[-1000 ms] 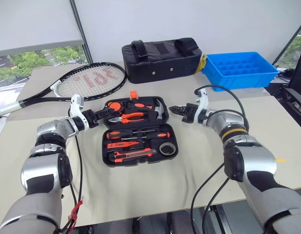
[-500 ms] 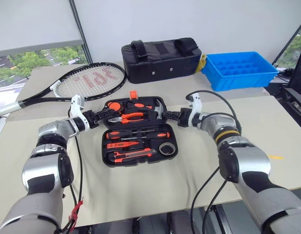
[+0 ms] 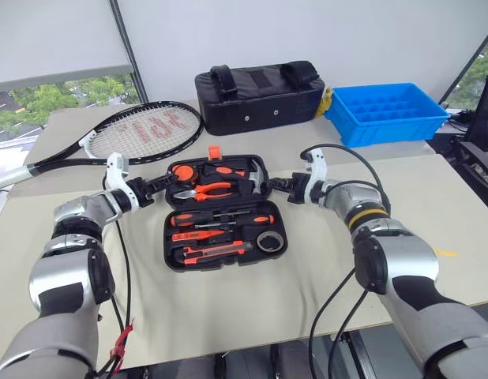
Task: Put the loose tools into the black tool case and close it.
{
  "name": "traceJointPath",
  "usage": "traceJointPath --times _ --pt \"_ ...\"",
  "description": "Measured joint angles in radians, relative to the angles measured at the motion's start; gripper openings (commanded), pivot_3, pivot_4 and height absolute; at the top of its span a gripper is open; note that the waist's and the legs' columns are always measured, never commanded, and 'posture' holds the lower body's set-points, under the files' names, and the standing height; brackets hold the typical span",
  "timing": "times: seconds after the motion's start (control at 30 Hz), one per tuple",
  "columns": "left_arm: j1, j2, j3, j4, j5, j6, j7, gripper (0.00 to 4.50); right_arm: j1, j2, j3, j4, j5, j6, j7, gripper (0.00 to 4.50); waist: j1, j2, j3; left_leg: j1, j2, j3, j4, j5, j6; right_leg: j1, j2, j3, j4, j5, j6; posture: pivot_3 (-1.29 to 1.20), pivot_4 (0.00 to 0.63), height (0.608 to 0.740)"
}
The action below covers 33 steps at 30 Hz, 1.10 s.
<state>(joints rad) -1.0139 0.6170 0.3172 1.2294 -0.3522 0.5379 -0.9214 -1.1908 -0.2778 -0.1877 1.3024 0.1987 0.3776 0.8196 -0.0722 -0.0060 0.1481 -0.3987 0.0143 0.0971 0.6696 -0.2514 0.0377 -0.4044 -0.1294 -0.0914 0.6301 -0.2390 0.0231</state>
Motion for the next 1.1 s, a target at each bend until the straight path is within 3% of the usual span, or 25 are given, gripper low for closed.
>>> traceJointPath --times 0.13,0.23,0.4,0.77,0.87,0.97,1.1 --pt "0.012 0.004 -0.007 0.0 0.019 0.0 -0.022 4.5 0.0 0.001 -0.001 0.0 0.0 0.0 -0.001 0.02 0.0 0.0 0.0 0.0 0.0 0.0 0.0 0.0 0.0 0.0 0.0 0.0 0.0 0.0 0.0 0.0 0.15 0.74" --pt "0.021 0.004 -0.007 0.0 0.033 -0.006 -0.023 3.79 0.0 0.001 -0.001 0.0 0.0 0.0 -0.001 0.0 -0.001 0.0 0.0 0.0 0.0 0.0 0.0 0.0 0.0 0.0 0.0 0.0 0.0 0.0 0.0 0.0 0.15 0.74" --pt "0.026 0.002 -0.007 0.006 0.04 -0.015 -0.028 1.92 0.0 0.001 -0.001 0.0 -0.002 0.0 -0.001 0.0 0.0 0.0 0.0 0.0 0.0 0.0 0.0 0.0 0.0 0.0 0.0 0.0 0.0 0.0 0.0 0.0 0.15 0.74" --pt "0.024 -0.024 -0.011 0.005 0.054 -0.035 -0.031 1.92 0.0 0.003 -0.005 0.0 -0.017 -0.005 0.0 0.0 0.0 0.0 0.0 0.001 0.0 0.0 0.0 0.0 0.0 0.0 0.0 0.0 0.001 0.0 0.0 0.0 0.15 0.74" --pt "0.023 -0.025 -0.007 0.005 0.053 -0.035 -0.034 1.19 0.0 0.003 -0.007 0.0 -0.019 -0.005 0.0 0.0 0.0 0.0 0.0 0.001 0.0 0.0 0.0 0.0 0.0 0.0 0.0 0.0 0.001 0.0 0.0 0.0 0.15 0.74" --pt "0.02 -0.028 -0.001 0.005 0.048 -0.035 -0.04 0.14 0.0 0.005 -0.008 0.0 -0.02 -0.005 0.0 0.0 0.0 0.0 0.0 0.001 0.0 0.0 0.0 0.0 0.0 0.0 0.0 0.0 0.001 0.0 0.0 0.0 0.15 0.74" --pt "0.018 -0.028 0.015 0.005 0.037 -0.034 -0.028 0.02 0.0 0.009 -0.01 0.0 -0.021 -0.006 0.003 0.0 -0.001 0.0 0.0 0.002 0.0 0.0 0.0 0.001 -0.002 0.0 0.0 0.0 0.002 0.0 0.0 0.0 0.15 0.74"
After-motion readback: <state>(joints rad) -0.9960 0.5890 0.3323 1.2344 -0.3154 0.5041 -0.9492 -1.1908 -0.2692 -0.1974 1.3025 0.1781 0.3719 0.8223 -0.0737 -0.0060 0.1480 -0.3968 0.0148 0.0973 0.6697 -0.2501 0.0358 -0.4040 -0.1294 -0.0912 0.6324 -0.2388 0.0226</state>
